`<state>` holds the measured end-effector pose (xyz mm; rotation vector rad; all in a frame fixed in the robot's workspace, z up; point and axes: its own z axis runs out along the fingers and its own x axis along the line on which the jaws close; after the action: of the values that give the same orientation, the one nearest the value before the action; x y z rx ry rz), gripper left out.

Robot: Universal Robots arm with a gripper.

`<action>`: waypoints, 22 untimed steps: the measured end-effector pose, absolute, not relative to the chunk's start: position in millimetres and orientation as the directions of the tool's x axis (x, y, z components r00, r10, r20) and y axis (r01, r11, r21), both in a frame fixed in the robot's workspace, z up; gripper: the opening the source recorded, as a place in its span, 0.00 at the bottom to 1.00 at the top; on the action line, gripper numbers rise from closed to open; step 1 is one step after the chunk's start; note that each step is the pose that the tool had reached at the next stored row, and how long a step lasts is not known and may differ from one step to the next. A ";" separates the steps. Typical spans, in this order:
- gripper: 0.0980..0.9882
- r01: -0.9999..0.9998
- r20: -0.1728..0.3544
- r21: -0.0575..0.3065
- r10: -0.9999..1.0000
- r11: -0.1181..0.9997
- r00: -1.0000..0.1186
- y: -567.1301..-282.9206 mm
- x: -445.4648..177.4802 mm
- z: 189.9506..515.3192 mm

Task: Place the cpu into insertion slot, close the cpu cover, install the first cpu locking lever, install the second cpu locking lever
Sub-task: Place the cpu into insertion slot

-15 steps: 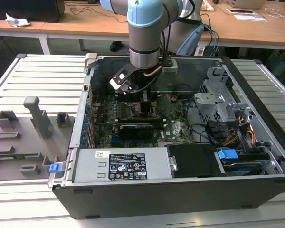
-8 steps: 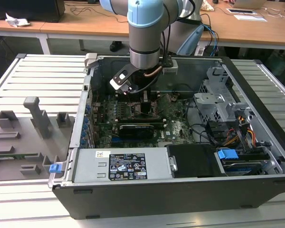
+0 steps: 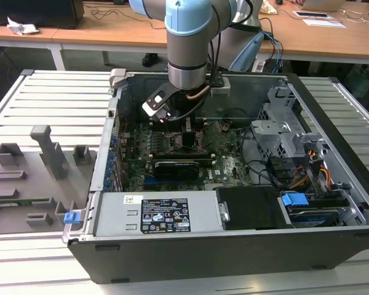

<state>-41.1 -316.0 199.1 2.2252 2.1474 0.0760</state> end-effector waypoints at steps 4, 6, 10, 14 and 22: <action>0.58 0.996 0.002 0.069 0.999 -0.049 0.049 -314.9 -41.1 199.1; 0.58 0.996 0.003 0.069 0.999 -0.051 0.051 -313.6 -41.1 199.1; 0.58 0.996 0.004 0.069 0.999 -0.053 0.053 -310.6 -41.1 199.1; 0.58 0.996 0.004 0.069 0.999 -0.053 0.053 -311.0 -41.1 199.1; 0.49 0.996 0.004 0.069 0.999 -0.054 0.053 -314.1 -41.1 199.1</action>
<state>-41.1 -314.1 199.1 2.2451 2.1278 0.0773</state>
